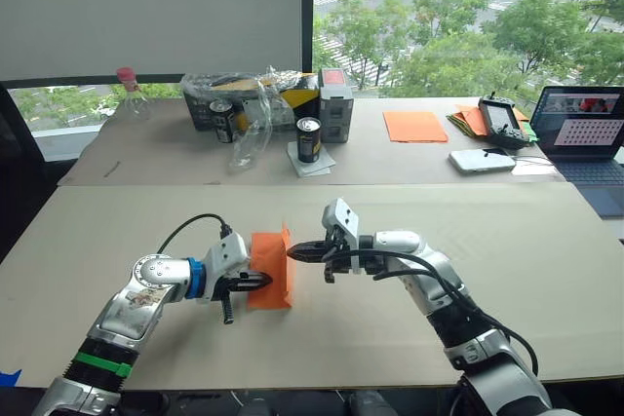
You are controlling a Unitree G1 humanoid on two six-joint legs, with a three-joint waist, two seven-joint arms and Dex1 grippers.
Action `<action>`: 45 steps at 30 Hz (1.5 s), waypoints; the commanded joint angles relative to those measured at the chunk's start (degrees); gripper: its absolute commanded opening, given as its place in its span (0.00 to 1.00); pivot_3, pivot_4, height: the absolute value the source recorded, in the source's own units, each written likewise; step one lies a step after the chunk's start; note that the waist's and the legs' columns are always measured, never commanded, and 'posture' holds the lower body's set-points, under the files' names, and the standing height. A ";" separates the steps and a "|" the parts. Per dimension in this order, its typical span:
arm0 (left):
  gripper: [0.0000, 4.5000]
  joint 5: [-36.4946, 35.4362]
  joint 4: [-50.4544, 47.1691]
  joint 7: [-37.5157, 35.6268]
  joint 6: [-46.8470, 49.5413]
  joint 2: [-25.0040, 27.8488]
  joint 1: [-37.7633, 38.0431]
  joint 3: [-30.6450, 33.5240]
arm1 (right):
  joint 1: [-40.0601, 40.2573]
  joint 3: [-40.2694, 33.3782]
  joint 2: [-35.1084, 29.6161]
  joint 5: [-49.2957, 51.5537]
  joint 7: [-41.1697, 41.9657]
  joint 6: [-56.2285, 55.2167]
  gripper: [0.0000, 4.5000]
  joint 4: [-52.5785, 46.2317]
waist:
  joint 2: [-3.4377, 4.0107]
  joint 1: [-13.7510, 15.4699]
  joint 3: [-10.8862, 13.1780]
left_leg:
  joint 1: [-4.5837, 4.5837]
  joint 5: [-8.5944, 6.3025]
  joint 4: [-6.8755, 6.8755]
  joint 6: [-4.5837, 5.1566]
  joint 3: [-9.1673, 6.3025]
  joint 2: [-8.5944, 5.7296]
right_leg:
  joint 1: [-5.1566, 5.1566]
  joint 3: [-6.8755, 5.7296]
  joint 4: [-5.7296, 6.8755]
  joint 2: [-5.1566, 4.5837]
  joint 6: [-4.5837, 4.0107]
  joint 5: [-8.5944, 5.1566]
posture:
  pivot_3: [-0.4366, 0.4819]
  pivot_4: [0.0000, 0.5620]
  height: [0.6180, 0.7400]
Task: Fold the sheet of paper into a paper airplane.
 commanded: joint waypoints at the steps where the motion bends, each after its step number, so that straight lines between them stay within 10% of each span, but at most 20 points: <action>1: 0.00 0.15 -0.37 1.30 2.37 2.08 2.51 1.66 | -2.00 2.32 1.44 -2.72 -0.36 -1.47 0.01 2.11 | 0.00 -0.18 0.00 | 0.01 0.00 -0.01 0.00 0.00 0.00 | 0.00 0.00 0.00 0.00 0.00 0.00 | 0.48 0.27 0.92; 19: 0.00 -13.64 -8.99 8.70 9.07 2.95 8.20 21.56 | -7.13 6.59 5.41 -12.94 -0.87 -6.59 0.01 18.38 | -0.02 -0.86 -0.01 | 0.00 0.00 -0.17 -0.02 -0.24 0.01 | -0.02 -0.29 -0.02 -0.07 -0.02 0.00 | 0.48 0.27 0.92; 45: 0.00 -4.19 -2.65 8.96 9.17 0.17 1.37 2.14 | -2.38 7.00 1.06 -16.15 -4.82 -5.72 0.01 11.18 | -0.06 -0.53 -0.06 | -0.01 0.02 -0.17 -0.05 -0.66 -0.04 | 0.11 -0.71 -0.02 -0.09 -0.06 -0.01 | 0.48 0.27 0.92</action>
